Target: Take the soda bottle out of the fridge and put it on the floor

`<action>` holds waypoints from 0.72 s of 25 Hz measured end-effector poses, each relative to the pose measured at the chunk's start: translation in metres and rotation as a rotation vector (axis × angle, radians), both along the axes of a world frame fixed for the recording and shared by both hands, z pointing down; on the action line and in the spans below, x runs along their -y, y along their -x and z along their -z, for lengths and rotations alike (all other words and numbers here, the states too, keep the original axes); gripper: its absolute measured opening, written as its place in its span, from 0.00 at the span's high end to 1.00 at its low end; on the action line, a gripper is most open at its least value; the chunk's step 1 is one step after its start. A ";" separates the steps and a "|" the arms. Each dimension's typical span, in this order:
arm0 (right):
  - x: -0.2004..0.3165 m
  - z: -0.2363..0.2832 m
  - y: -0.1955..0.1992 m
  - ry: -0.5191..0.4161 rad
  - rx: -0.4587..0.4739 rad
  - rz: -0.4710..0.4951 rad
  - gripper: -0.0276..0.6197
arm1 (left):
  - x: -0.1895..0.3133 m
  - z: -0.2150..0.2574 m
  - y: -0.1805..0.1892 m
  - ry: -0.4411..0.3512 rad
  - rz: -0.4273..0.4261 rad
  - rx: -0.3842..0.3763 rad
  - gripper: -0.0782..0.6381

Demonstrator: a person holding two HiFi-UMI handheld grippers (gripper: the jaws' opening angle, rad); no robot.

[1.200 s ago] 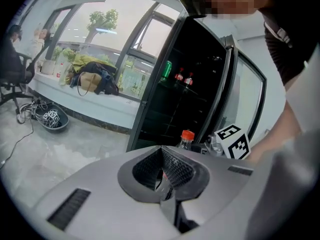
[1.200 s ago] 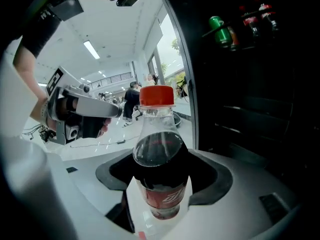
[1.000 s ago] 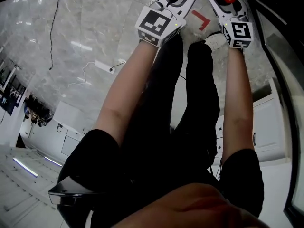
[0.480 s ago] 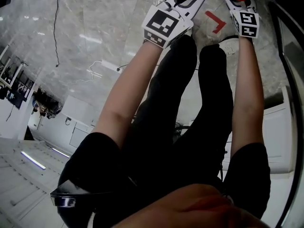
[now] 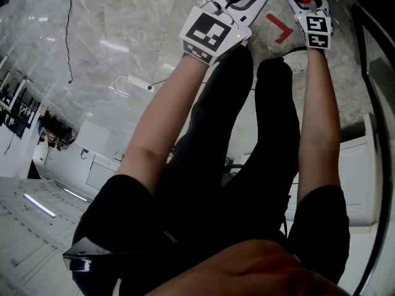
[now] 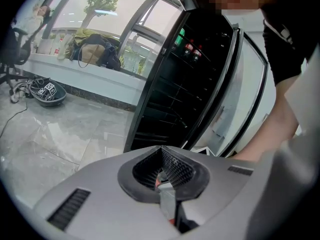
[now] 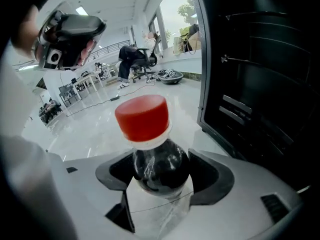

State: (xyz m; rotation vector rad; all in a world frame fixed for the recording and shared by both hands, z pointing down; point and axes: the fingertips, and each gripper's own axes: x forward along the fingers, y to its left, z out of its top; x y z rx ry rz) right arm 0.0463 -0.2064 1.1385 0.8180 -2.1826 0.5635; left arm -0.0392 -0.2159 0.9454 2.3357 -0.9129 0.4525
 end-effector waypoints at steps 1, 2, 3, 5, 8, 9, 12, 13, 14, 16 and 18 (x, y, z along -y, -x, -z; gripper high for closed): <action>-0.001 0.001 -0.001 0.005 -0.001 -0.005 0.46 | 0.000 0.003 -0.001 -0.002 -0.001 -0.003 0.89; -0.001 0.002 -0.002 0.009 -0.002 -0.010 0.46 | 0.000 0.006 -0.002 -0.004 -0.002 -0.004 0.89; -0.001 0.002 -0.003 0.013 -0.004 -0.015 0.46 | -0.001 0.009 -0.002 -0.008 -0.003 -0.004 0.89; -0.002 0.005 -0.004 0.025 -0.003 -0.015 0.46 | -0.001 0.015 -0.002 -0.013 -0.003 -0.003 0.89; -0.003 0.011 -0.006 0.030 -0.006 -0.001 0.46 | -0.002 0.024 -0.001 -0.021 0.006 -0.005 0.89; -0.003 0.015 -0.007 0.025 -0.006 -0.001 0.46 | -0.002 0.027 -0.001 -0.025 0.009 -0.007 0.89; -0.004 0.032 -0.010 0.011 0.002 -0.006 0.46 | -0.004 0.039 -0.002 -0.032 0.012 -0.008 0.89; -0.005 0.040 -0.010 0.003 0.002 -0.002 0.46 | -0.004 0.044 -0.002 -0.037 0.013 -0.008 0.89; -0.004 0.050 -0.010 -0.008 0.005 0.003 0.46 | -0.003 0.050 -0.002 -0.043 0.014 -0.009 0.89; 0.000 0.082 -0.008 -0.041 0.025 0.003 0.46 | -0.001 0.067 -0.004 -0.060 0.013 -0.011 0.89; 0.001 0.125 -0.004 -0.076 0.060 -0.010 0.46 | -0.002 0.089 -0.007 -0.071 0.008 -0.008 0.89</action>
